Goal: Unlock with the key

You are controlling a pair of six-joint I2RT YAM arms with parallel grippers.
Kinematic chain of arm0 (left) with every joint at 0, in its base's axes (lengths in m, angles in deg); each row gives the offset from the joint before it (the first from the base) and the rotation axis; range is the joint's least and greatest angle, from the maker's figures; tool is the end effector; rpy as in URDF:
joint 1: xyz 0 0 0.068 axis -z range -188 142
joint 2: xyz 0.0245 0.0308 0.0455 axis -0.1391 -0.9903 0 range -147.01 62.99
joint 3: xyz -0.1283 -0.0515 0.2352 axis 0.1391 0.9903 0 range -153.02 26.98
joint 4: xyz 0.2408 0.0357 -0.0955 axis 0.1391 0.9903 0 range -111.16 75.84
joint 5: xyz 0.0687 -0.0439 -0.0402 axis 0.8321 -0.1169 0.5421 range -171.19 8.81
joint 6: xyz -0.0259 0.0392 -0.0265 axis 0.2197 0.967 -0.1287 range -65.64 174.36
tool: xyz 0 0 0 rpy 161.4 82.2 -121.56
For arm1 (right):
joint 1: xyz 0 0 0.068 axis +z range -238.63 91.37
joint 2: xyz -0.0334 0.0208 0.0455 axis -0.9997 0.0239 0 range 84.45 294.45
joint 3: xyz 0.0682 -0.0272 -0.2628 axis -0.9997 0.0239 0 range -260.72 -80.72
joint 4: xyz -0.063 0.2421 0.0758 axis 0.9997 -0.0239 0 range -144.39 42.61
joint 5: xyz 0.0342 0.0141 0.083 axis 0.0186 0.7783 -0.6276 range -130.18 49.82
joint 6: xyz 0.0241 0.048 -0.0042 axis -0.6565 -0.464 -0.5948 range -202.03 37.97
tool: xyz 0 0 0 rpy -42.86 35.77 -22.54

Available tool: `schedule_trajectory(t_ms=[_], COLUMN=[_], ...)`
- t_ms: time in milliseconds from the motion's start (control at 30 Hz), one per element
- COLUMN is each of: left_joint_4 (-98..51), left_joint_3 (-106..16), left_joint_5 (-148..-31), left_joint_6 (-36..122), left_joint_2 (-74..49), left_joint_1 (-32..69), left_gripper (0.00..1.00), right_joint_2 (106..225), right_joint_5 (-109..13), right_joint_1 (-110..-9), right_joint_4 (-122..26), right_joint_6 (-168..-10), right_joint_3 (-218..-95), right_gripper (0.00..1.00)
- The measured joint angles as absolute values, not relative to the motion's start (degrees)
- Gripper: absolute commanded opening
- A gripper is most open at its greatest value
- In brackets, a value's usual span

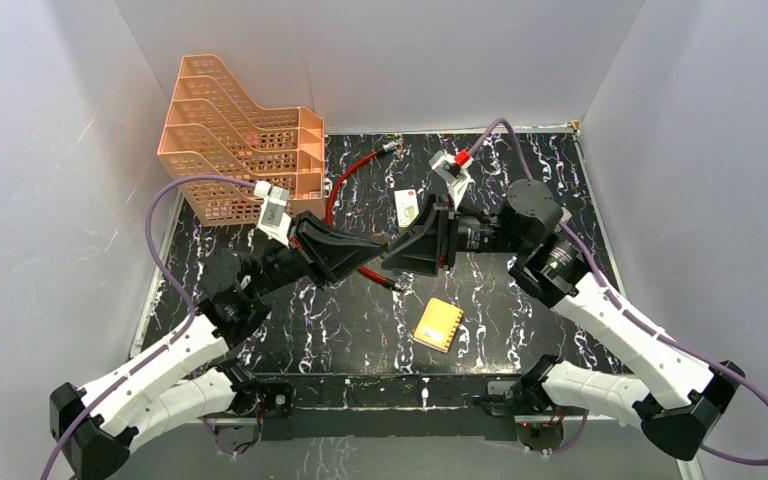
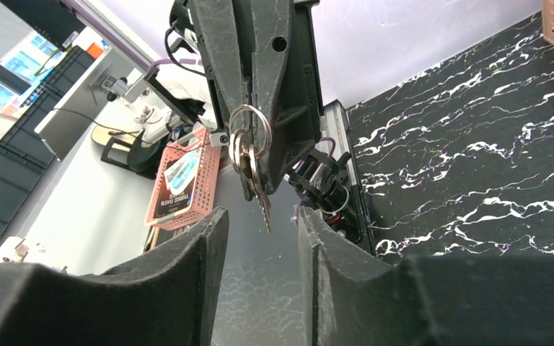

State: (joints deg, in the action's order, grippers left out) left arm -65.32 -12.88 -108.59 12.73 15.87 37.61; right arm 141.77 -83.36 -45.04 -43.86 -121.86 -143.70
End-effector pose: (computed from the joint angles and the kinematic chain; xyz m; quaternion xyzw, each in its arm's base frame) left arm 0.1111 -0.1368 0.3990 0.2268 0.4267 -0.6762 0.5562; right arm 0.1381 0.1651 0.4356 -0.2998 0.5932 0.6492 0.3699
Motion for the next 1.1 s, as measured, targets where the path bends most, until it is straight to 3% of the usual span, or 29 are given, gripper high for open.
schedule_trajectory(t_ms=[167,300,600,833,1100], left_joint_4=[-65.74,-66.09,-66.24,-66.26,-66.22], left_joint_3=[-12.88,-12.88,-12.88,-12.88,-12.88], left_joint_5=[-108.59,-108.61,-108.59,-108.57,-108.54], left_joint_6=[12.12,12.03,11.92,11.90,11.94], left_joint_2=[15.17,15.20,15.96,16.05,16.20], left_joint_1=[37.61,37.61,37.61,37.61,37.61], left_gripper=[0.00,0.00,0.00,0.00,0.00], right_joint_2=[142.82,142.78,140.48,140.24,140.37], right_joint_5=[-81.76,-80.65,-77.68,-77.68,-78.05], right_joint_1=[-43.27,-43.22,-43.22,-43.22,-43.22], right_joint_4=[-44.34,-44.30,-44.62,-44.25,-44.08], right_joint_6=[-121.03,-120.62,-119.30,-119.35,-119.46], right_joint_3=[-143.72,-143.85,-143.85,-143.85,-143.85], right_gripper=[0.37,0.44,0.45,0.34,0.10])
